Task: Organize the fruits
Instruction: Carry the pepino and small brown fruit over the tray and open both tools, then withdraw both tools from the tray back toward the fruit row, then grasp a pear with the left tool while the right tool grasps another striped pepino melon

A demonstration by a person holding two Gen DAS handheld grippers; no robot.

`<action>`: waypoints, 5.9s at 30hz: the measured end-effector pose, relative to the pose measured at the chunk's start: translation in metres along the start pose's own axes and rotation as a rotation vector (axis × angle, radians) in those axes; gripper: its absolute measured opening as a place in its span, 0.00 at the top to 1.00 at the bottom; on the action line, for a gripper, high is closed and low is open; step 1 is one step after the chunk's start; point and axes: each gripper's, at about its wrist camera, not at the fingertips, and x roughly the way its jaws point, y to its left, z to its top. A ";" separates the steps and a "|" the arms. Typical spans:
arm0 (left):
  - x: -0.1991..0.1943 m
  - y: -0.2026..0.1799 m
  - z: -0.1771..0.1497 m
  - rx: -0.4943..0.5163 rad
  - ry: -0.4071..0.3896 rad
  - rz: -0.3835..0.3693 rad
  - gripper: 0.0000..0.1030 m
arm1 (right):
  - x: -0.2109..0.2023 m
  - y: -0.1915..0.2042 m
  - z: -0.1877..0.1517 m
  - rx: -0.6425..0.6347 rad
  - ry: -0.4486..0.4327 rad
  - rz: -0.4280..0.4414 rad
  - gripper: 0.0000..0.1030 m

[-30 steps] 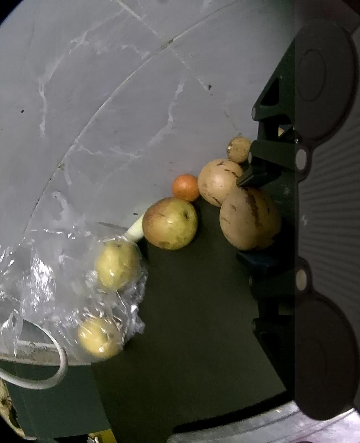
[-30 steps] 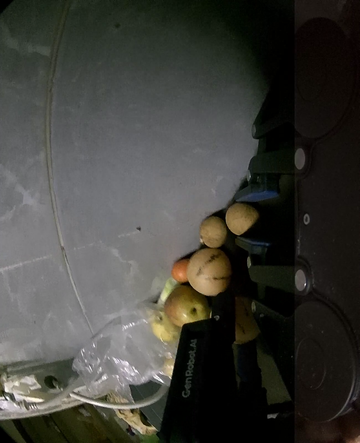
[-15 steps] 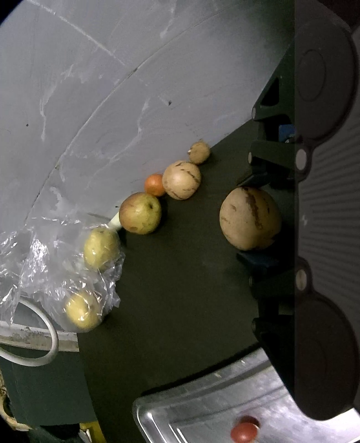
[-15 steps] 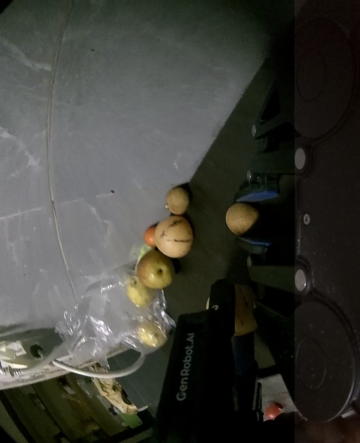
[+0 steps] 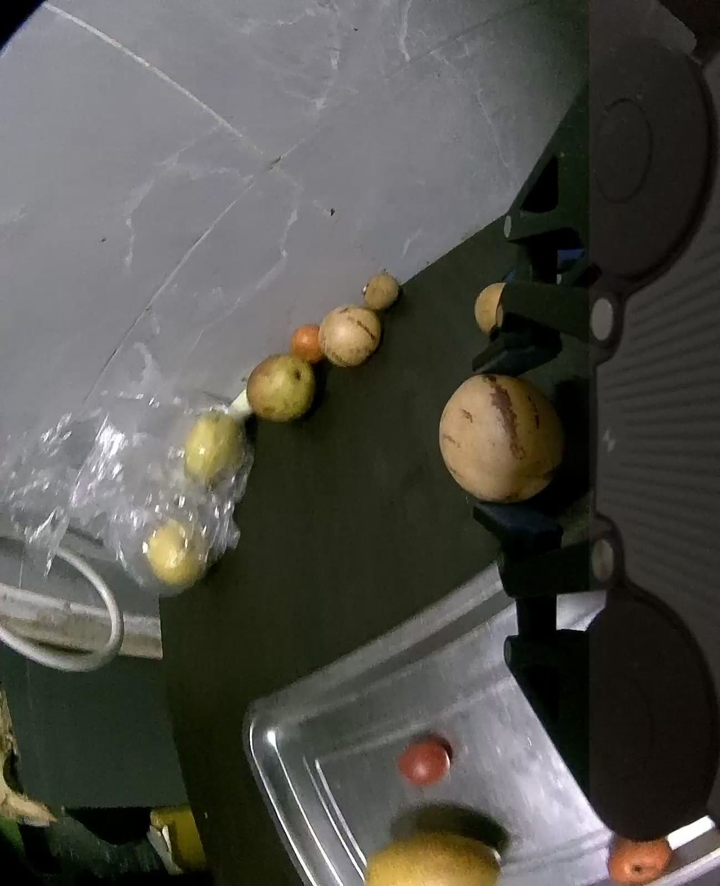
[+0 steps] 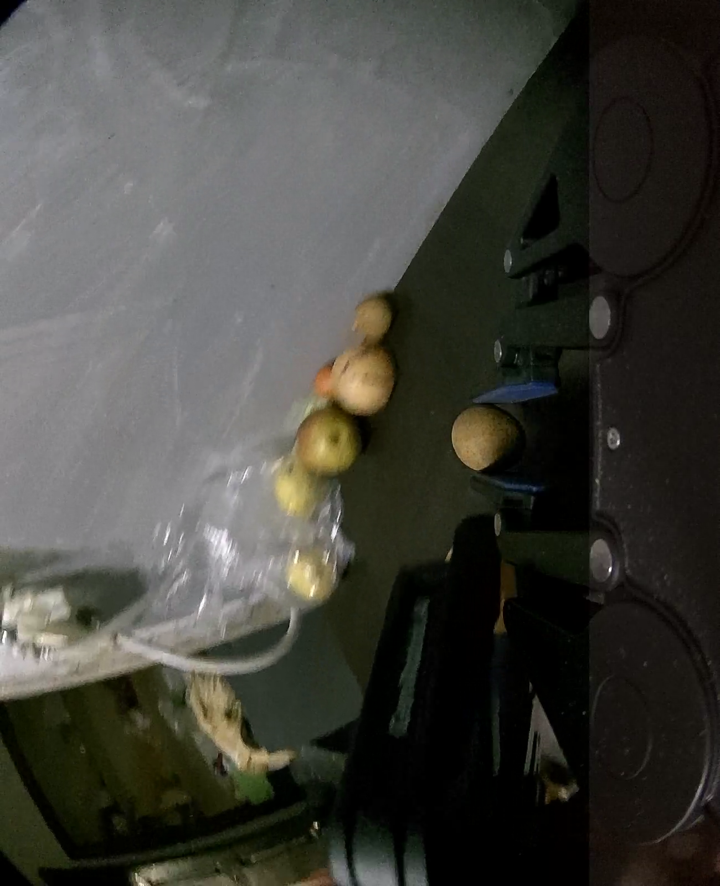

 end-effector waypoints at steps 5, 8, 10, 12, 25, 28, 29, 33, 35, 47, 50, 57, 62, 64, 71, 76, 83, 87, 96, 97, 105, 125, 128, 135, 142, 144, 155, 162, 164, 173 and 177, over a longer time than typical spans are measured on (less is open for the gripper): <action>-0.022 0.017 -0.007 -0.027 -0.025 0.023 0.49 | -0.009 0.020 -0.004 -0.027 0.000 0.039 0.72; -0.037 0.031 -0.013 -0.053 -0.042 0.041 0.49 | -0.012 0.030 -0.008 -0.044 0.008 0.061 0.72; -0.046 0.042 -0.016 -0.076 -0.053 0.058 0.49 | -0.013 0.041 -0.012 -0.065 0.018 0.083 0.72; -0.054 0.054 -0.019 -0.106 -0.061 0.071 0.49 | -0.017 0.049 -0.017 -0.080 0.031 0.107 0.72; -0.080 0.098 -0.039 -0.174 -0.097 0.181 0.48 | -0.027 0.085 -0.039 -0.172 0.108 0.159 0.72; -0.081 0.098 -0.042 -0.154 -0.100 0.199 0.48 | -0.028 0.089 -0.043 -0.196 0.117 0.156 0.72; -0.081 0.097 -0.043 -0.149 -0.101 0.203 0.48 | -0.027 0.090 -0.044 -0.203 0.121 0.155 0.72; -0.081 0.097 -0.043 -0.139 -0.101 0.216 0.48 | -0.026 0.090 -0.047 -0.219 0.146 0.152 0.72; -0.080 0.096 -0.044 -0.132 -0.098 0.225 0.48 | -0.025 0.091 -0.049 -0.226 0.158 0.154 0.72; -0.081 0.096 -0.045 -0.098 -0.088 0.253 0.48 | -0.027 0.093 -0.055 -0.233 0.188 0.146 0.72; -0.082 0.096 -0.046 -0.091 -0.088 0.257 0.48 | -0.028 0.093 -0.055 -0.236 0.182 0.143 0.71; -0.086 0.100 -0.047 -0.091 -0.078 0.259 0.47 | -0.033 0.094 -0.057 -0.239 0.181 0.134 0.68; -0.094 0.099 -0.051 -0.088 -0.096 0.226 0.37 | -0.041 0.094 -0.056 -0.245 0.164 0.123 0.56; -0.099 0.097 -0.054 -0.083 -0.108 0.219 0.32 | -0.047 0.094 -0.056 -0.253 0.152 0.120 0.51; -0.128 0.094 -0.075 -0.109 -0.162 0.194 0.09 | -0.073 0.085 -0.053 -0.312 0.107 0.108 0.20; -0.142 0.093 -0.094 -0.092 -0.191 0.254 0.01 | -0.089 0.075 -0.060 -0.336 0.117 0.089 0.05; -0.149 0.091 -0.121 -0.038 -0.147 0.287 0.01 | -0.094 0.059 -0.065 -0.321 0.143 0.017 0.01; -0.150 0.085 -0.134 0.003 -0.107 0.274 0.01 | -0.096 0.046 -0.065 -0.303 0.154 -0.046 0.01; -0.139 0.063 -0.145 0.078 -0.046 0.230 0.01 | -0.096 0.021 -0.068 -0.254 0.187 -0.130 0.01; -0.137 0.060 -0.145 0.093 -0.036 0.221 0.01 | -0.096 0.017 -0.068 -0.243 0.190 -0.137 0.01; -0.124 0.040 -0.145 0.141 0.008 0.170 0.01 | -0.090 -0.006 -0.070 -0.173 0.206 -0.188 0.01; -0.084 -0.003 -0.092 0.074 -0.013 0.115 0.01 | -0.074 -0.054 -0.044 -0.143 0.094 -0.216 0.01; -0.076 -0.002 -0.080 0.044 -0.015 0.123 0.01 | -0.067 -0.056 -0.041 -0.160 0.099 -0.200 0.01; -0.059 0.005 -0.054 -0.054 -0.025 0.142 0.01 | -0.038 -0.058 -0.035 -0.186 0.159 -0.143 0.01; -0.047 0.011 -0.023 -0.115 -0.067 0.151 0.01 | -0.009 -0.046 -0.015 -0.260 0.144 -0.047 0.01; -0.043 0.014 -0.011 -0.115 -0.083 0.160 0.01 | 0.000 -0.040 -0.009 -0.310 0.130 -0.019 0.01; 0.006 0.013 0.050 -0.137 -0.105 0.087 0.01 | 0.054 -0.030 0.026 -0.404 0.096 0.041 0.01; 0.050 -0.006 0.084 -0.014 -0.047 -0.035 0.01 | 0.073 -0.013 0.037 -0.460 -0.006 -0.006 0.01; 0.065 -0.016 0.094 0.051 -0.041 -0.023 0.01 | 0.081 -0.007 0.038 -0.478 -0.004 -0.040 0.01; 0.116 -0.044 0.122 0.188 -0.006 -0.001 0.01 | 0.110 0.003 0.041 -0.455 0.009 -0.091 0.05; 0.133 -0.046 0.128 0.200 0.007 0.009 0.01 | 0.117 -0.001 0.046 -0.417 -0.003 -0.085 0.07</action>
